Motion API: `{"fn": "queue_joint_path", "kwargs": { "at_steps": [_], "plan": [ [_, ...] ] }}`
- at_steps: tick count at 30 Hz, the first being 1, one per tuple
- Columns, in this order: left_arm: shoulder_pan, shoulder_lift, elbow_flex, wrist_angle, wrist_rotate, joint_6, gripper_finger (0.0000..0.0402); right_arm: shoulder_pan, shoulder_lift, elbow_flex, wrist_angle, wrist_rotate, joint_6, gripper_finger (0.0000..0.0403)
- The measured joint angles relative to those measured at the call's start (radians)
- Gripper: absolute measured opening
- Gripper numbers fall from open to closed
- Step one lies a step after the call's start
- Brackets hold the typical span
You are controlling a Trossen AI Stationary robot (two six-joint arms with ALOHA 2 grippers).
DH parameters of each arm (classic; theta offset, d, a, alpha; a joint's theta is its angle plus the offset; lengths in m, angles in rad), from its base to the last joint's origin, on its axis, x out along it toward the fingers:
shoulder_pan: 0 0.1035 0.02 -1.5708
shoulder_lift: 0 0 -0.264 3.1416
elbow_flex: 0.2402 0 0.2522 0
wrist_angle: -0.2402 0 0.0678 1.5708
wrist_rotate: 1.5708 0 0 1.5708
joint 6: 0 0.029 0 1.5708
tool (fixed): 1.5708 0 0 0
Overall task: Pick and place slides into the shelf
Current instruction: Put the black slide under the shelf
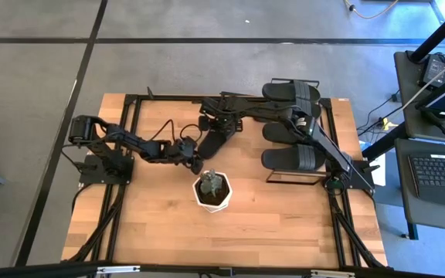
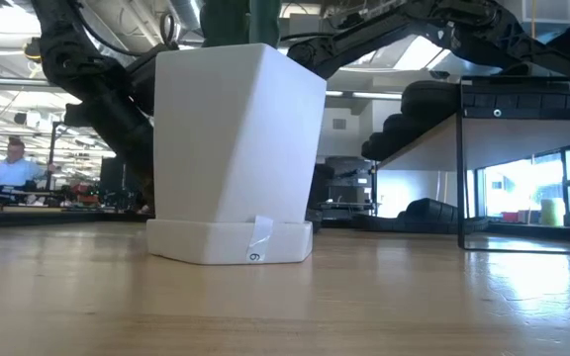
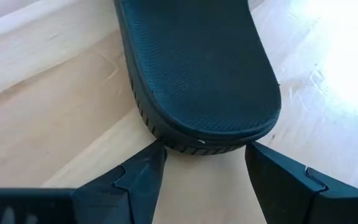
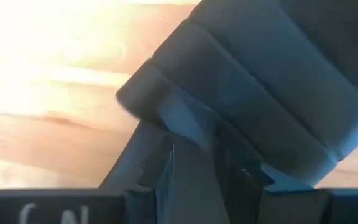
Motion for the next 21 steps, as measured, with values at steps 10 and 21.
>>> {"fn": "queue_joint_path", "kwargs": {
  "at_steps": [10,21],
  "plan": [
    [0.048,0.001,-0.002,-0.012,-0.092,-0.009,0.0218,0.048,0.005,0.000,0.000,-0.100,-0.038,0.0115],
    [0.060,0.001,-0.002,-0.009,-0.078,-0.004,0.0218,0.049,-0.003,0.024,-0.023,0.027,-0.277,0.0115]
  ]
}}
